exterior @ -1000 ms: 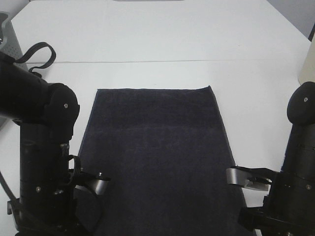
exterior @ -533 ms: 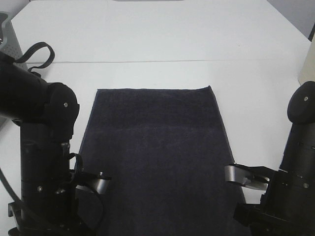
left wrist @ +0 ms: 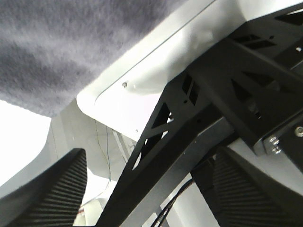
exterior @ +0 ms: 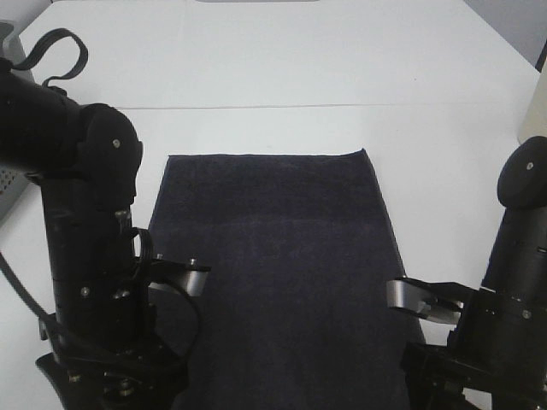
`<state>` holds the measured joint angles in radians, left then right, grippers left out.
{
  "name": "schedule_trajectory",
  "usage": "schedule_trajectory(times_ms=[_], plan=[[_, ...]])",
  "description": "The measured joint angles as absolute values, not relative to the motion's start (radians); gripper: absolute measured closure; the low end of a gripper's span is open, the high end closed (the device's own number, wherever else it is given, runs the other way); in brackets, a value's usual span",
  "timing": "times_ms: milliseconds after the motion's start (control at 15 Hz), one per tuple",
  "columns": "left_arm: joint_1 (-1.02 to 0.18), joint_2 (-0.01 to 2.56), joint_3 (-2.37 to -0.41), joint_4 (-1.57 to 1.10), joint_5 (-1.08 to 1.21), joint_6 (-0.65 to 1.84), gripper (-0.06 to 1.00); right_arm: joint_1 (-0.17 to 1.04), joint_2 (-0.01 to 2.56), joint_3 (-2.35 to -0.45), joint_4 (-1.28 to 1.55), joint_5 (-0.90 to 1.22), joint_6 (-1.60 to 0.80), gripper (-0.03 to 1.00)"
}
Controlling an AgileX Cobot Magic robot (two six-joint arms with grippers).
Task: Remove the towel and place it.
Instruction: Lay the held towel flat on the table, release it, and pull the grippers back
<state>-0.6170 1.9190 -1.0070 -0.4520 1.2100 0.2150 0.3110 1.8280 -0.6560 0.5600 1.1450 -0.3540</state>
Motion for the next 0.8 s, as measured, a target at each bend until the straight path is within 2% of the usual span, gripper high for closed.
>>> schedule_trajectory(times_ms=[267, 467, 600, 667, 800], plan=[[-0.617, 1.917, -1.146, -0.448, 1.213, 0.211, 0.24, 0.311, 1.758, -0.839, 0.515, 1.157, -0.341, 0.21], [-0.604, 1.917, -1.281, -0.385, 1.216, 0.215, 0.24, 0.297, 1.71, -0.976, 0.395, 1.121, -0.245, 0.21], [-0.537, 1.919, -1.384, -0.339, 1.216, 0.215, 0.24, 0.218, 1.708, -1.073, 0.358, 1.101, -0.221, 0.21], [-0.435, 1.943, -1.497, -0.321, 1.216, 0.22, 0.24, 0.121, 1.726, -1.188, 0.368, 1.078, -0.221, 0.21], [-0.339, 1.992, -1.607, -0.316, 1.216, 0.246, 0.24, 0.068, 1.774, -1.305, 0.381, 1.067, -0.221, 0.21]])
